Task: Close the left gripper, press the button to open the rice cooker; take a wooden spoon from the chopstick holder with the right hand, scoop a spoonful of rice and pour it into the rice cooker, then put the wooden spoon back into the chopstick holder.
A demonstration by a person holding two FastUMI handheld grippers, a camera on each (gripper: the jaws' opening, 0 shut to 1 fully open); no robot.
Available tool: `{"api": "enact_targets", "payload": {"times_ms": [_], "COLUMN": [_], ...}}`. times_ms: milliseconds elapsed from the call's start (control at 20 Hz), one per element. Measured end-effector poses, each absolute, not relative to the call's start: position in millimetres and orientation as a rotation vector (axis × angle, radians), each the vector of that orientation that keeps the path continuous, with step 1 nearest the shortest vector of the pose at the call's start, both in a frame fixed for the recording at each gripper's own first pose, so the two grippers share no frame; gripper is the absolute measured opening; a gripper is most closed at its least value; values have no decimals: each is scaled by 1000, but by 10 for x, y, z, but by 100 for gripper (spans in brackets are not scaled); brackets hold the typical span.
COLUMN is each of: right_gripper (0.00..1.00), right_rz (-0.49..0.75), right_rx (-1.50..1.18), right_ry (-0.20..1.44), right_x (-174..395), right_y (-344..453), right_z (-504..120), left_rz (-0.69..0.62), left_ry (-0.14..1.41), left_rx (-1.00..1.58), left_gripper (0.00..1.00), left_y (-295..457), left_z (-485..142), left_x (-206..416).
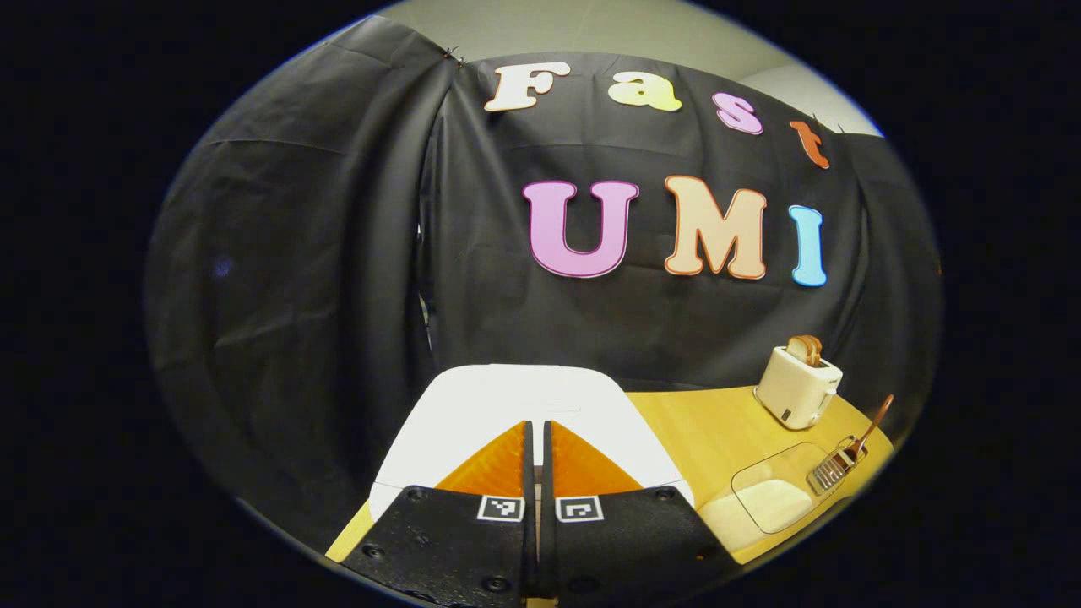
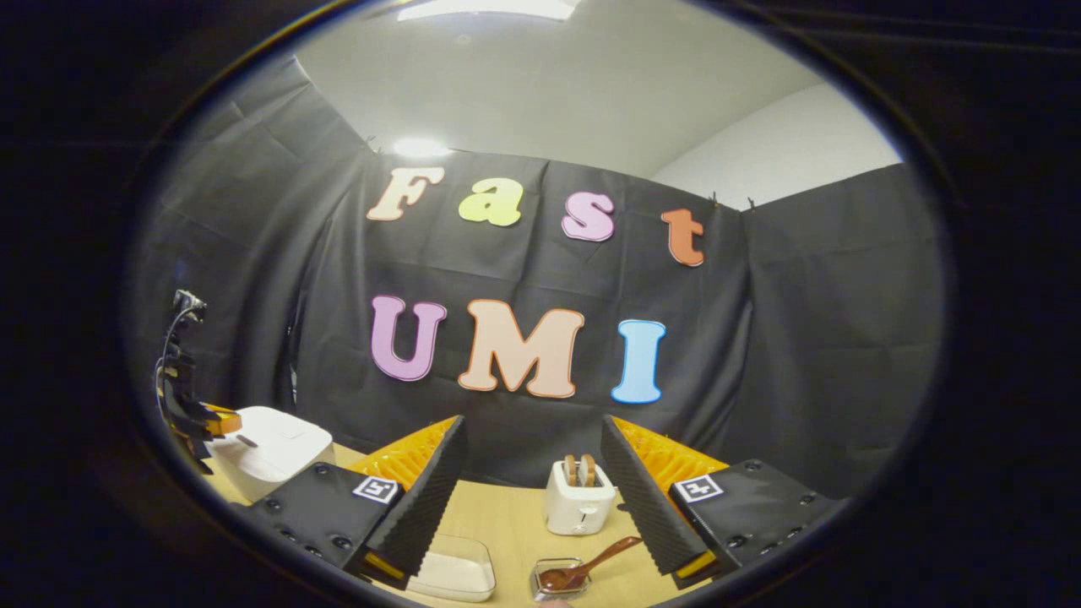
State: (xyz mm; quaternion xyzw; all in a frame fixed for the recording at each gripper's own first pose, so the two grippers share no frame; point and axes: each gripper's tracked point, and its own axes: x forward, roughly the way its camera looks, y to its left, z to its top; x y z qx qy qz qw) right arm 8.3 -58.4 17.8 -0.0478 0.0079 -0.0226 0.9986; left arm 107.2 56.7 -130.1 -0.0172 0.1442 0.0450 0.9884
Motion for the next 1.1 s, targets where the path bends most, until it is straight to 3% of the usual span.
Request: {"api": "enact_targets", "payload": {"times_ms": [400, 1100], "right_gripper": [100, 99], "right_rz": [-51, -72], "right_rx": [-92, -81], "right_ry": [29, 34], "right_x": [121, 95], "right_y": [-611, -756], "right_z": [123, 85], "left_rz": [78, 118], "left_ry": [391, 398], "left_rx": [-26, -8], "left_gripper": [0, 0], "left_y": [545, 566], "left_z": [-1646, -1653], "left_x": [1052, 1065]}}
